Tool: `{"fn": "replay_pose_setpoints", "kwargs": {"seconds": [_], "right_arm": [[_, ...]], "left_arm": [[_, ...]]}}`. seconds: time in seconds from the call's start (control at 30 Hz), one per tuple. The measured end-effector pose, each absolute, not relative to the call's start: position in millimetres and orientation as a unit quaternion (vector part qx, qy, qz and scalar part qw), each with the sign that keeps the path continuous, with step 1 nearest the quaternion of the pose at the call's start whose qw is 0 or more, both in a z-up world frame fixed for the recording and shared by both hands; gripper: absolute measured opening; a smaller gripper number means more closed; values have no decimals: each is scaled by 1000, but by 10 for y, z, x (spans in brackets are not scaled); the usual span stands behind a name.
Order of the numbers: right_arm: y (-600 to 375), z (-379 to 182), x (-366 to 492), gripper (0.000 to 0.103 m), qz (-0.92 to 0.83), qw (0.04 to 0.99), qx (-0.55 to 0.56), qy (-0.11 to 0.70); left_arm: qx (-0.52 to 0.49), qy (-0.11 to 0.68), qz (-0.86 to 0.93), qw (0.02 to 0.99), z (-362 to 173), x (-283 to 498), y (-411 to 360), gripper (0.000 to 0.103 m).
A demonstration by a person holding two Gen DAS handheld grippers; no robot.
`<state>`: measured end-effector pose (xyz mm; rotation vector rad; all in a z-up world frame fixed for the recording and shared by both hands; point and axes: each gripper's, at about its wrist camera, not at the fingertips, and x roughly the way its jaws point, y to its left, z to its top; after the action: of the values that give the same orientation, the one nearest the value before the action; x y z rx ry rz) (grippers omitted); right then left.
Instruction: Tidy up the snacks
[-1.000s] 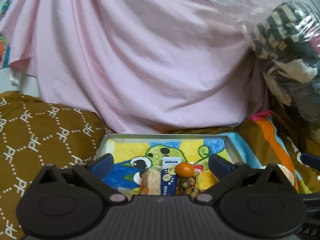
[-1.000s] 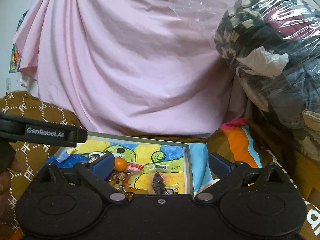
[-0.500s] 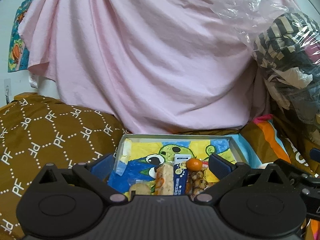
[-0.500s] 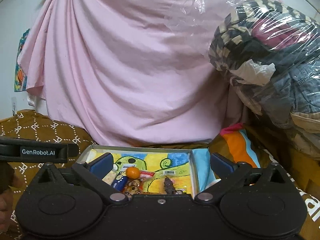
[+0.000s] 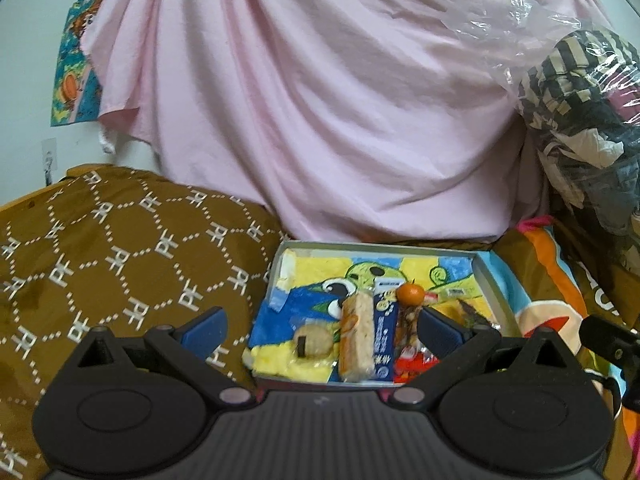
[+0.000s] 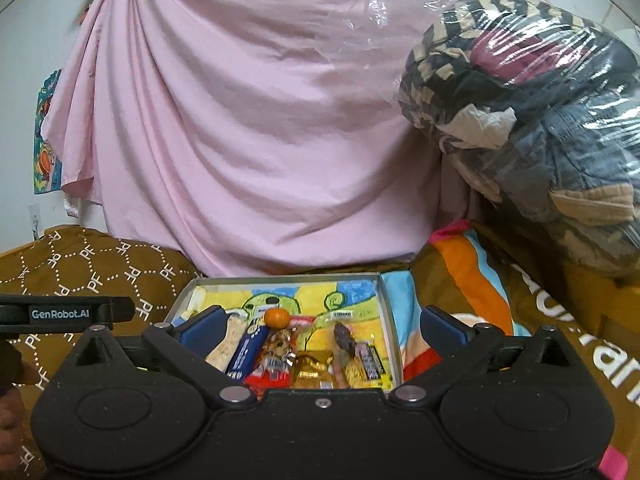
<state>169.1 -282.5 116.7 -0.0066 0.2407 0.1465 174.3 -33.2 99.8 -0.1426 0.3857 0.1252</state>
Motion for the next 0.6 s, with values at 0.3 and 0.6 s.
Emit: {"fn": "replay_pose_setpoints", "kwargs": {"seconds": [0.3,0.6], "right_arm": [[-2753,961,1361,102,76,987,-3,142],[-2677,731,1031,102,78,981,7,179]], "left_arm": [[-66,210,65,973,826,1387,-261,103],[-52,232,64,969,610,1081,-184,103]]}}
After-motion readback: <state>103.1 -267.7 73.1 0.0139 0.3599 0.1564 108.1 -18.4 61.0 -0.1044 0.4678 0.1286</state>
